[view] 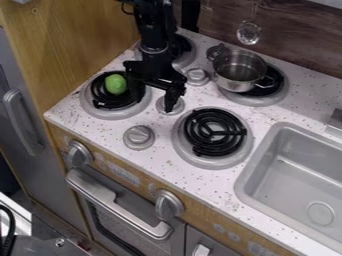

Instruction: Move the green object to the right side of the stove

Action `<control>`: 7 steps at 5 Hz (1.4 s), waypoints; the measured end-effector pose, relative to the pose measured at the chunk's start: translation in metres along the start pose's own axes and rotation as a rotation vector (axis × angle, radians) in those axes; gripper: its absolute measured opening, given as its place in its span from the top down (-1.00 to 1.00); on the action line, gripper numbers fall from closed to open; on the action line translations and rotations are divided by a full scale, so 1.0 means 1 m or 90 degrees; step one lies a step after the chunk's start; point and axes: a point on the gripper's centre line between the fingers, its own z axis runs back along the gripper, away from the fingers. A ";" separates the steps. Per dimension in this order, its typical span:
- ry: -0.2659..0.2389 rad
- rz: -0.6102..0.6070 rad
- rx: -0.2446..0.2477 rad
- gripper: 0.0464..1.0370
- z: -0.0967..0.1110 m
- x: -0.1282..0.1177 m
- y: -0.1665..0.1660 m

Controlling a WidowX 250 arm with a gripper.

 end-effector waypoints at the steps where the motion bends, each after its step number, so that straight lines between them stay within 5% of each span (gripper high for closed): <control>1: 0.031 -0.002 -0.004 -0.92 -0.015 -0.009 -0.003; 3: 0.018 0.062 -0.014 -0.92 -0.009 -0.001 0.037; 5: -0.025 0.114 0.024 -0.92 0.012 0.027 0.088; 7: 0.024 0.132 0.029 -0.92 -0.015 0.031 0.095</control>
